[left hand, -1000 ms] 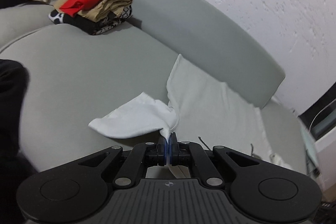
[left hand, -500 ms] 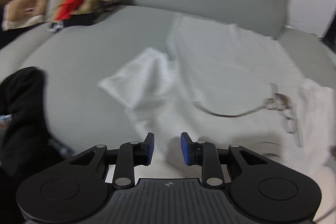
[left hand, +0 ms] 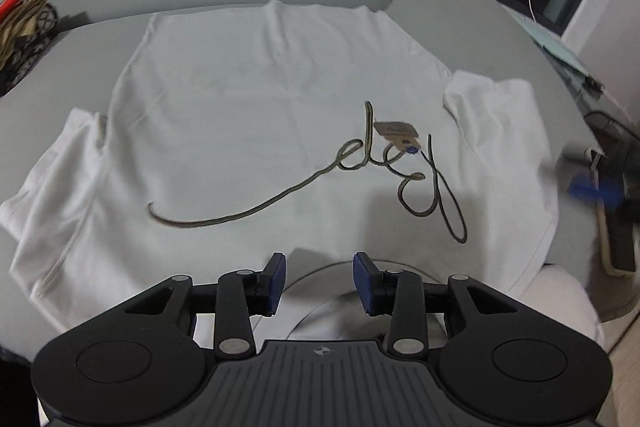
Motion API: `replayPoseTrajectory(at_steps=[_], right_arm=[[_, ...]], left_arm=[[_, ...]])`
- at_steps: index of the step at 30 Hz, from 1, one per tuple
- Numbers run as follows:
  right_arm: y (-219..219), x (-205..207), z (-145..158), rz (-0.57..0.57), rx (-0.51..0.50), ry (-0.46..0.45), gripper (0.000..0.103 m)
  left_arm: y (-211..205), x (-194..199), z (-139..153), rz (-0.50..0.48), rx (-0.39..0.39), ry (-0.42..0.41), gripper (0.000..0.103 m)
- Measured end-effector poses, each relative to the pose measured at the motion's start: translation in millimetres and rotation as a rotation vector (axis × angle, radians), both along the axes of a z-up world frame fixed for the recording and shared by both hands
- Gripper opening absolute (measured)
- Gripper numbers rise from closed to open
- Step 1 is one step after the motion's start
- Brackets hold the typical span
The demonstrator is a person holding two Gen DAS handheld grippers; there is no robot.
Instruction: Fold clothes
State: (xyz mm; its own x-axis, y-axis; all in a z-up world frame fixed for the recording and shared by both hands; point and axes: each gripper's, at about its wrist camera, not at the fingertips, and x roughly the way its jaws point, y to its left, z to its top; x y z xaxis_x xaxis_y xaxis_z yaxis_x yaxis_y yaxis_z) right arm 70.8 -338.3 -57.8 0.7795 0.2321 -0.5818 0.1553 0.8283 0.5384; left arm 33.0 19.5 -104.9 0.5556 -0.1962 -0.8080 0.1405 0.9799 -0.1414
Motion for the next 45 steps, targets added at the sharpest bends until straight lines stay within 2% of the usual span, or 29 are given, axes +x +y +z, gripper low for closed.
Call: replayPoseTrajectory(at_steps=[3,4,7,12,13,14,15,16,20,23,26,27,28,29,30,33,34,36,37,39,41,45], right_arm=[[-16.0,26.2,-3.5,-0.059,0.009,0.041,0.049],[-16.5,35.6,-7.1,-0.053,0.001,0.068,0.045],[-13.9,58.0,-20.6,-0.030,-0.023,0.114,0.044],[-7.9,74.0,-35.7,0.009,-0.056,0.042,0.043],[-5.8,76.5,-37.9,0.020,-0.050,0.027,0.040],[-3.8,79.6,-39.2,0.028,-0.051,0.015,0.031],[-2.3,79.6,-37.7,0.019,-0.060,0.004,0.008],[-0.7,79.6,-36.2,0.010,-0.069,-0.007,0.003],[9.2,56.1,-12.3,-0.114,-0.188,-0.119,0.002],[30.7,30.5,2.4,-0.191,-0.382,-0.176,0.002],[56.8,36.0,-8.0,-0.167,-0.565,-0.092,0.003],[60.8,43.6,-15.0,-0.127,-0.599,-0.042,0.010],[62.7,51.9,-22.1,-0.095,-0.618,0.021,0.024],[63.8,59.2,-28.6,-0.065,-0.632,0.079,0.031],[59.8,58.6,-29.5,-0.051,-0.603,0.091,0.039],[39.9,39.9,-15.3,-0.107,-0.470,0.036,0.055],[28.9,30.6,-9.0,-0.130,-0.405,0.005,0.056],[3.5,2.0,-1.3,-0.211,-0.278,-0.071,0.050],[-7.6,-6.6,-0.6,-0.260,-0.236,-0.093,0.036],[-20.3,-8.7,-3.6,-0.285,-0.225,-0.065,0.019],[-24.6,-2.9,-11.0,-0.254,-0.240,-0.015,0.019],[-11.7,14.0,-22.7,-0.133,-0.294,-0.003,0.020]], left_arm=[[-1.7,8.7,-12.5,0.014,0.014,0.049,0.038],[-0.5,8.9,-12.9,0.012,0.010,0.045,0.039],[3.2,9.9,-14.0,0.009,-0.006,0.039,0.041],[4.3,10.2,-15.8,0.003,-0.021,0.031,0.042],[4.2,10.1,-15.6,0.002,-0.022,0.031,0.042],[4.2,10.1,-15.5,0.001,-0.023,0.031,0.042],[4.4,10.4,-15.3,0.002,-0.025,0.033,0.042],[4.4,11.0,-15.2,0.003,-0.028,0.035,0.042],[3.7,11.2,-14.6,0.000,-0.030,0.036,0.042],[2.8,10.8,-15.1,-0.002,-0.028,0.031,0.042],[1.0,10.9,-15.3,-0.008,-0.018,0.028,0.042],[0.1,11.2,-15.3,-0.010,-0.014,0.028,0.042],[-0.3,11.6,-15.4,-0.013,-0.009,0.029,0.042],[-0.5,12.1,-15.5,-0.016,-0.006,0.030,0.042],[-0.5,12.4,-15.6,-0.019,-0.003,0.030,0.042],[2.0,11.9,-16.4,-0.024,-0.005,0.027,0.042],[3.0,11.8,-16.7,-0.024,-0.007,0.026,0.043],[4.6,11.4,-17.5,-0.022,-0.013,0.025,0.043],[5.5,11.4,-17.9,-0.020,-0.016,0.025,0.043],[5.3,10.9,-17.7,-0.019,-0.017,0.025,0.043],[5.0,10.5,-17.5,-0.017,-0.017,0.025,0.043],[4.4,9.7,-17.1,-0.014,-0.019,0.025,0.043]])
